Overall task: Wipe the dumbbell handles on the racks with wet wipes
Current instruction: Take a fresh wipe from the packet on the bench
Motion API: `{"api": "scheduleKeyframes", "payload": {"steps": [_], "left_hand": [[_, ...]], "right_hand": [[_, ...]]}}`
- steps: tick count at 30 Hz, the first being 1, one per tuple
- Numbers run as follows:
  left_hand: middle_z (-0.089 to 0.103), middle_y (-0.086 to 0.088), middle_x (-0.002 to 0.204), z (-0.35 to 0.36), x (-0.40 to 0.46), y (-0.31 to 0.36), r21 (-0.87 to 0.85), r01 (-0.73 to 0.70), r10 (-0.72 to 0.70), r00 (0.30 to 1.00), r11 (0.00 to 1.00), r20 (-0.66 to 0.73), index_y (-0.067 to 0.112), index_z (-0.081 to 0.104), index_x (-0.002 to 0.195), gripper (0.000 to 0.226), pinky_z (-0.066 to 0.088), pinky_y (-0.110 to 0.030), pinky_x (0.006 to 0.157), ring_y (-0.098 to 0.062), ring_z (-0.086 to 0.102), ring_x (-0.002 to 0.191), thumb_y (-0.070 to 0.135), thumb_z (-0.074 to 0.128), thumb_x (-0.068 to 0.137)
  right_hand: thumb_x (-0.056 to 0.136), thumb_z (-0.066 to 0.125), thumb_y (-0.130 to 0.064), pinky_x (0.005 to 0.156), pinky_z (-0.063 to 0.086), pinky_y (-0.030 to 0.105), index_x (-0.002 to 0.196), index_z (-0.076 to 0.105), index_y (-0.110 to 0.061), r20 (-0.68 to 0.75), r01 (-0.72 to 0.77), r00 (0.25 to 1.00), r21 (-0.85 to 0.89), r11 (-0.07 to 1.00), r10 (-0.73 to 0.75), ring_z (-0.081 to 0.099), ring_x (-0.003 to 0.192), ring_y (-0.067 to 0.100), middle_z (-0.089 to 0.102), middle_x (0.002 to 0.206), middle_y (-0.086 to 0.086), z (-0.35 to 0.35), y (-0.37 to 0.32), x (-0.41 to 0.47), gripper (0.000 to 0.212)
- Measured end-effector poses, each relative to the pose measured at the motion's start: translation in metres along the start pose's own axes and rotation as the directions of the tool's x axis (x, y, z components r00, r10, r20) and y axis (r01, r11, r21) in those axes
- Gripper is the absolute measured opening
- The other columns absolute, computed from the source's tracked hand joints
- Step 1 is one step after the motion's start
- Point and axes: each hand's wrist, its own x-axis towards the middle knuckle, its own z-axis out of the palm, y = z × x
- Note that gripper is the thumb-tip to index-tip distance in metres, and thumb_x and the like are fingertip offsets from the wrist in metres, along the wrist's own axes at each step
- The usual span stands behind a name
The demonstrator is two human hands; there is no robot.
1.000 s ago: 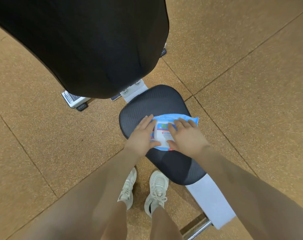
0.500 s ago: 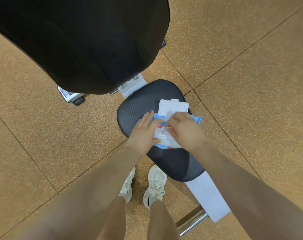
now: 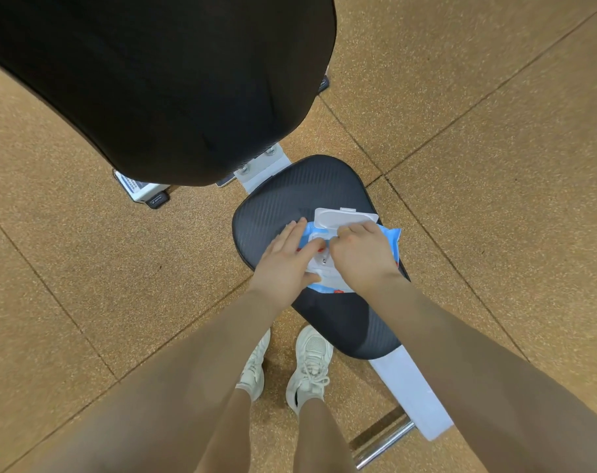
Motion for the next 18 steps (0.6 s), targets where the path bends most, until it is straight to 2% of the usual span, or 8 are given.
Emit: {"api": "scheduleKeyframes", "payload": {"steps": [2, 4, 6, 13, 14, 15, 17, 18], "left_hand": [[-0.002, -0.001, 0.157, -0.001, 0.0, 0.001, 0.0, 0.003, -0.003, 1.0, 1.0, 0.008, 0.027, 0.035, 0.134, 0.047, 0.012, -0.034, 0.115, -0.019, -0.005, 0.144, 0.026, 0.054, 0.091], [-0.003, -0.001, 0.157, -0.002, 0.0, 0.0, 0.006, 0.004, -0.004, 1.0, 1.0, 0.016, 0.027, 0.033, 0.136, 0.049, 0.012, -0.034, 0.114, -0.019, -0.005, 0.144, 0.027, 0.054, 0.091], [-0.003, -0.001, 0.157, -0.003, -0.001, 0.001, 0.018, 0.005, -0.006, 1.0, 1.0, 0.019, 0.028, 0.032, 0.137, 0.05, 0.013, -0.034, 0.114, -0.019, -0.005, 0.144, 0.028, 0.053, 0.092], [-0.002, -0.002, 0.157, 0.003, 0.001, 0.002, 0.0, 0.013, -0.013, 1.0, 1.0, -0.005, 0.028, 0.031, 0.138, 0.052, 0.009, -0.034, 0.115, -0.019, -0.005, 0.144, 0.029, 0.054, 0.091], [-0.002, -0.002, 0.157, 0.003, 0.001, 0.001, -0.002, 0.012, -0.012, 1.0, 1.0, -0.009, 0.028, 0.032, 0.138, 0.052, 0.009, -0.034, 0.115, -0.019, -0.005, 0.144, 0.029, 0.054, 0.091], [-0.001, -0.002, 0.157, 0.004, 0.001, 0.0, -0.007, 0.012, -0.012, 1.0, 1.0, -0.011, 0.028, 0.032, 0.137, 0.051, 0.009, -0.034, 0.115, -0.019, -0.005, 0.144, 0.029, 0.054, 0.091], [-0.001, -0.001, 0.157, 0.004, 0.001, -0.001, -0.017, 0.013, -0.013, 1.0, 1.0, -0.012, 0.028, 0.034, 0.135, 0.05, 0.01, -0.034, 0.115, -0.019, -0.005, 0.144, 0.028, 0.055, 0.09], [0.0, -0.001, 0.157, 0.004, 0.001, 0.0, -0.02, 0.012, -0.013, 1.0, 1.0, -0.011, 0.028, 0.035, 0.135, 0.049, 0.011, -0.035, 0.115, -0.019, -0.004, 0.144, 0.028, 0.056, 0.09]], "right_hand": [[0.062, 0.077, -0.027, 0.08, 0.046, 0.025, 0.073, 0.069, -0.017, 0.094, -0.02, 0.995, -0.037, 0.999, 0.024, 0.064, 0.079, 0.017, 0.064, 0.076, 0.0, -0.001, 0.001, 0.0, 0.018], [0.032, 0.085, -0.025, 0.058, 0.047, 0.02, 0.047, 0.061, -0.018, 0.123, -0.018, 0.992, 0.011, 1.0, 0.016, 0.059, 0.05, 0.015, 0.056, 0.05, -0.003, -0.004, 0.003, -0.003, 0.029], [0.02, 0.085, -0.019, 0.047, 0.043, 0.018, 0.037, 0.054, -0.016, 0.134, -0.039, 0.99, 0.058, 0.998, 0.031, 0.052, 0.038, 0.016, 0.049, 0.04, -0.003, 0.006, 0.007, -0.006, 0.035], [0.022, 0.089, -0.017, 0.047, 0.044, 0.021, 0.047, 0.058, -0.015, 0.003, -0.086, 0.996, 0.029, 0.996, 0.086, 0.055, 0.045, 0.017, 0.053, 0.051, 0.0, 0.01, 0.004, -0.011, 0.039], [0.029, 0.087, -0.015, 0.051, 0.046, 0.023, 0.052, 0.061, -0.013, -0.004, -0.105, 0.994, 0.024, 0.994, 0.105, 0.059, 0.052, 0.019, 0.057, 0.056, 0.001, 0.008, 0.002, -0.01, 0.035], [0.047, 0.083, -0.014, 0.061, 0.048, 0.026, 0.064, 0.065, -0.01, 0.008, -0.115, 0.993, 0.021, 0.993, 0.115, 0.063, 0.065, 0.021, 0.062, 0.068, 0.004, 0.005, 0.0, -0.009, 0.025], [0.082, 0.056, -0.011, 0.081, 0.041, 0.033, 0.095, 0.063, -0.009, 0.099, -0.113, 0.989, 0.011, 0.993, 0.112, 0.058, 0.096, 0.024, 0.061, 0.099, 0.006, 0.004, 0.004, -0.003, 0.015], [0.088, 0.046, -0.01, 0.082, 0.037, 0.033, 0.101, 0.06, -0.01, 0.135, -0.102, 0.986, 0.02, 0.995, 0.098, 0.056, 0.101, 0.024, 0.058, 0.105, 0.005, 0.002, 0.007, -0.001, 0.019]]}}
